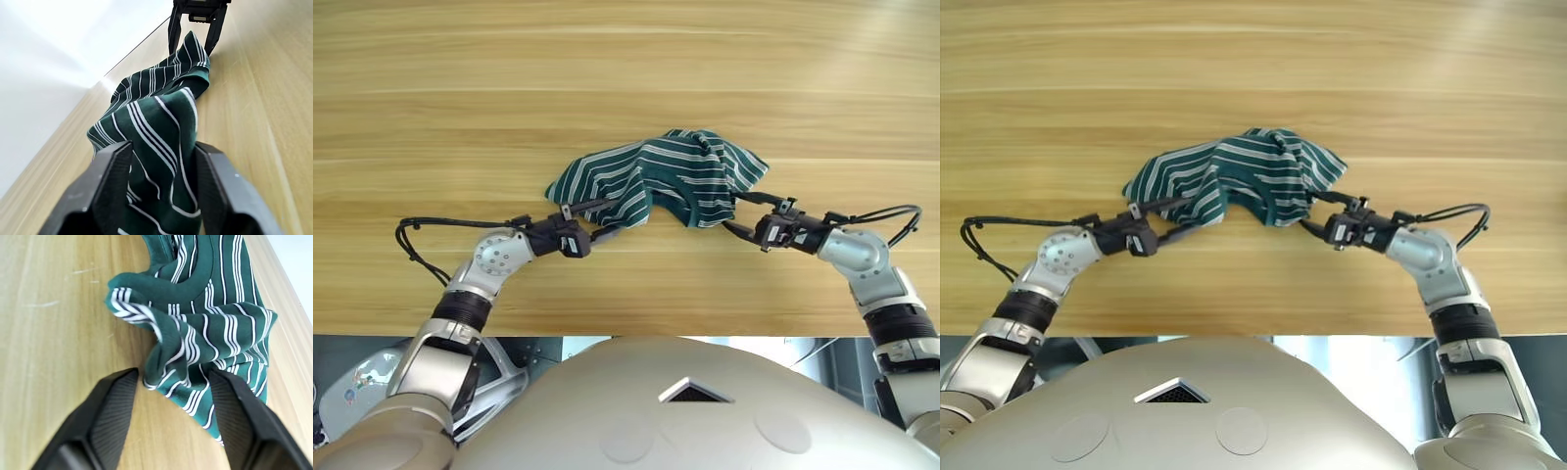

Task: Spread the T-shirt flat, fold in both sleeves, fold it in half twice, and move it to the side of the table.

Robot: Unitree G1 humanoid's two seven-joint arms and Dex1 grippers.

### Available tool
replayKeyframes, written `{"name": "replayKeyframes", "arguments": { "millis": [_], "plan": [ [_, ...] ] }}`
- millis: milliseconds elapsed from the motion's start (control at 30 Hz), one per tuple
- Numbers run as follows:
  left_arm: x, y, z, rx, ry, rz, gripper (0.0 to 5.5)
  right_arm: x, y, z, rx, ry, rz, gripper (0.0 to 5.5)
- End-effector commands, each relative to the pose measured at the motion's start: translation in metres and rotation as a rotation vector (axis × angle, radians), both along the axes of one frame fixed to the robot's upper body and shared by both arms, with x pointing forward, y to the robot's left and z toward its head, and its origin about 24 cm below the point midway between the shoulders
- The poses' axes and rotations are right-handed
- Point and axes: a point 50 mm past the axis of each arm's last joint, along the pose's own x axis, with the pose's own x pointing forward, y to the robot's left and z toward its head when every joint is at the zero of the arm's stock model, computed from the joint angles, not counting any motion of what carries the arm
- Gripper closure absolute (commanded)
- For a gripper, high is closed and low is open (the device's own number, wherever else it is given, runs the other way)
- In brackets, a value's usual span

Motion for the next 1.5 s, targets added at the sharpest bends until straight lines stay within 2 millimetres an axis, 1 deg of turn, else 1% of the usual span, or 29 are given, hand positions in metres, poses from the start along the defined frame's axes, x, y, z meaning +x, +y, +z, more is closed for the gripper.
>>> {"name": "replayKeyframes", "arguments": {
  "millis": [33,100,167,300,333,400,633,700,800,933,1067,1200,1233,1300,1333,1367,1400,1433,1467,1500],
  "plan": [
    [0.005,-0.001,0.003,-0.016,-0.016,0.006,3.94,-0.001,-0.004,-0.001,-0.022,0.017,0.003,3.55],
    [0.005,-0.001,0.003,-0.021,-0.017,0.011,4.12,-0.001,-0.003,-0.001,-0.017,0.019,0.005,3.81],
    [0.006,0.0,0.003,-0.025,-0.017,0.017,4.6,-0.001,-0.003,-0.002,-0.013,0.021,0.006,4.33],
    [0.007,0.002,0.003,-0.027,-0.019,0.036,5.16,-0.002,-0.001,-0.002,0.002,0.02,0.008,4.96],
    [0.008,0.003,0.003,-0.028,-0.02,0.039,5.37,-0.002,-0.001,-0.002,0.007,0.019,0.009,5.2],
    [0.009,0.005,0.003,-0.025,-0.022,0.05,5.5,-0.002,0.0,-0.001,0.021,0.015,0.008,5.48],
    [0.014,0.014,0.003,-0.021,-0.031,0.097,5.5,0.0,-0.002,0.003,0.062,-0.013,-0.015,5.48],
    [0.018,0.018,0.005,-0.021,-0.045,0.115,5.5,0.003,-0.007,0.008,0.077,-0.037,-0.039,5.48],
    [0.026,0.027,0.013,-0.025,-0.086,0.154,5.5,0.012,-0.019,0.022,0.113,-0.112,-0.101,5.48],
    [0.036,0.037,0.032,-0.084,-0.162,0.203,5.5,0.022,-0.035,0.048,0.192,-0.24,-0.181,5.48],
    [0.046,0.05,0.062,-0.211,-0.259,0.256,5.5,0.031,-0.044,0.074,0.293,-0.367,-0.243,5.48],
    [0.055,0.062,0.113,-0.439,-0.426,0.314,5.5,0.04,-0.042,0.097,0.402,-0.481,-0.254,5.48],
    [0.056,0.066,0.131,-0.51,-0.479,0.317,5.5,0.039,-0.041,0.105,0.44,-0.507,-0.24,5.48],
    [0.049,0.07,0.161,-0.639,-0.537,0.285,5.5,0.026,-0.038,0.123,0.532,-0.53,-0.156,5.48],
    [0.039,0.07,0.17,-0.671,-0.527,0.223,5.5,0.013,-0.036,0.126,0.558,-0.521,-0.084,5.48],
    [0.026,0.067,0.173,-0.676,-0.491,0.142,5.5,-0.001,-0.034,0.128,0.578,-0.497,-0.008,5.48],
    [0.014,0.064,0.172,-0.668,-0.44,0.061,5.5,-0.015,-0.032,0.127,0.581,-0.468,0.066,5.48],
    [-0.003,0.06,0.167,-0.636,-0.366,-0.05,5.5,-0.033,-0.03,0.123,0.574,-0.433,0.161,5.48],
    [-0.021,0.057,0.159,-0.575,-0.279,-0.167,5.5,-0.046,-0.027,0.121,0.581,-0.4,0.23,5.48],
    [-0.034,0.055,0.152,-0.528,-0.214,-0.248,5.5,-0.056,-0.025,0.118,0.574,-0.373,0.282,5.48]
  ]
}}
